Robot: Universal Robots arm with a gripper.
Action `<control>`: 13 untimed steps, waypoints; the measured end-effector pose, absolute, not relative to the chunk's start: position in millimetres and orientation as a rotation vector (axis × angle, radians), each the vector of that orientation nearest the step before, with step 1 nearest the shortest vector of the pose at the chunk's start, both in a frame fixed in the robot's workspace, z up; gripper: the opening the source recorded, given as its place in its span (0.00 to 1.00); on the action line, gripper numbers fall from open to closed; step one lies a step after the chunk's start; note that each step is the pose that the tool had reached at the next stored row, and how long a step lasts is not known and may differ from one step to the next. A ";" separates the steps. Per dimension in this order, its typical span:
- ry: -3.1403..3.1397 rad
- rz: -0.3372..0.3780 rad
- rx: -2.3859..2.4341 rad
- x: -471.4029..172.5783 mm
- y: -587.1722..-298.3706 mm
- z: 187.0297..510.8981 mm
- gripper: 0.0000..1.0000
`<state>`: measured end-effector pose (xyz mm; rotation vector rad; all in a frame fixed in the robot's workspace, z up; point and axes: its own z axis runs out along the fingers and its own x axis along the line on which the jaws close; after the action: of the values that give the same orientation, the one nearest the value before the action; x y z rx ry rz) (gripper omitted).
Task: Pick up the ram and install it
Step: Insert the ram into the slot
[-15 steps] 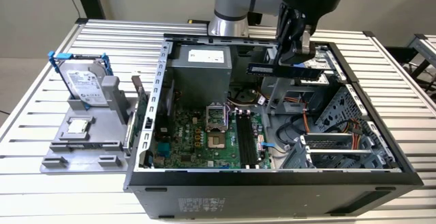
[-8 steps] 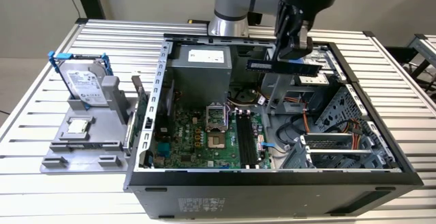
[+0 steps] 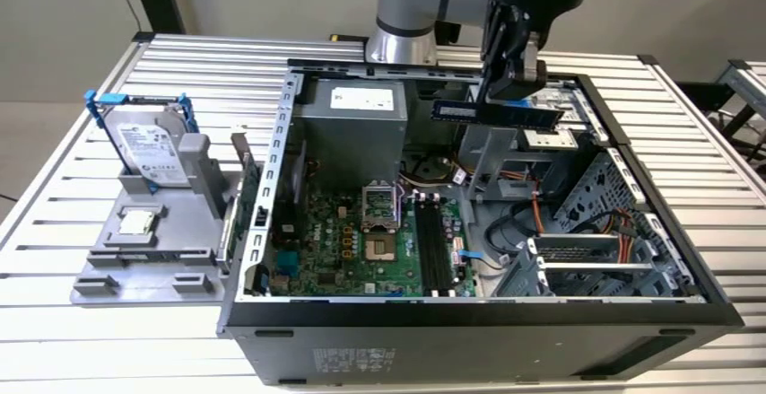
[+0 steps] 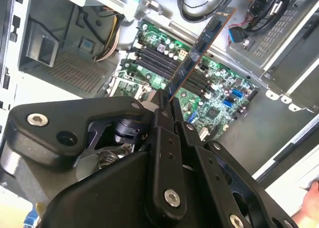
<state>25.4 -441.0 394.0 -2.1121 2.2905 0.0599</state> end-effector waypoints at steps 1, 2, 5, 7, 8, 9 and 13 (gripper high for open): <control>2.291 0.060 -2.112 25.4 -441.0 394.0 0.00; 2.291 0.060 -2.112 25.5 -440.9 394.1 0.00; 2.291 0.059 -2.113 25.5 -440.8 394.0 0.00; 2.291 0.059 -2.112 25.5 -440.9 394.0 0.00; 2.291 0.059 -2.112 25.5 -440.9 394.0 0.00; 2.291 0.059 -2.112 25.5 -440.9 394.0 0.00; 2.291 0.059 -2.112 25.5 -440.9 394.0 0.00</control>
<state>25.5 -440.9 394.0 -2.1125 2.2909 0.0591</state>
